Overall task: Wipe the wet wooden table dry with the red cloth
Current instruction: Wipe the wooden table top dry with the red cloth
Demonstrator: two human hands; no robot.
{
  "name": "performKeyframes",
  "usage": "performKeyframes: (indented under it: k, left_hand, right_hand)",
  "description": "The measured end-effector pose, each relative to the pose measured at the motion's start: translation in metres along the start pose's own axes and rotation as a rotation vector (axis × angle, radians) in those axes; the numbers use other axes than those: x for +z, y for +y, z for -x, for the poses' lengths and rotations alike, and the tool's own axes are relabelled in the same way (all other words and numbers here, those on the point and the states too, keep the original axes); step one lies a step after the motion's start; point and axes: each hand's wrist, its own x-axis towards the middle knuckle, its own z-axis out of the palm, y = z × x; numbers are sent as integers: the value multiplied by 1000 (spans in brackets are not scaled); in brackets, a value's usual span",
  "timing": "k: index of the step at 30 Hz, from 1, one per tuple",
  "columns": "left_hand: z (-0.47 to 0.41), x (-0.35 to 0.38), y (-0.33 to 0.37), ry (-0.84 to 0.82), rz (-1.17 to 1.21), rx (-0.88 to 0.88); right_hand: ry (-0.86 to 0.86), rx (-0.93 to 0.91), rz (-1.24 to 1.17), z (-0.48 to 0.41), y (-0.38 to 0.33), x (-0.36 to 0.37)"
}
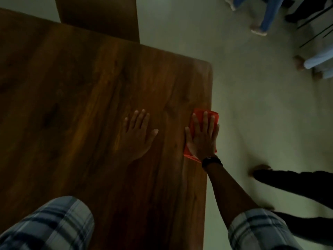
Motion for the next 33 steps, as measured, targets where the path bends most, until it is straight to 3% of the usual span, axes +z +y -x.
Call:
performKeyframes:
  k: [4,9,12,23,28,33]
  left_hand:
    - [-71,-13,-9,21,0,-95]
    - [-130,-37,-19,-190,-86,-198]
    - [-135,-38,-19,-215,-102,-193]
    - [-129,-34,-23,-191,-53,-194]
    - [-127,-38,-20,-242,-56,-228]
    - [-127,-37,-17,-273,-98,-242]
  right_hand:
    - [8,-17,-3,-84,5,-10]
    - [35,17,22,-187,-2,-24]
    - [47,74,16,-231,-25,-29]
    - [-12,-323,0,-275,-231,-8]
    - [-11,-363,-27,-268,-178,-17]
    - [28,-84,-53,-274,-64,-34]
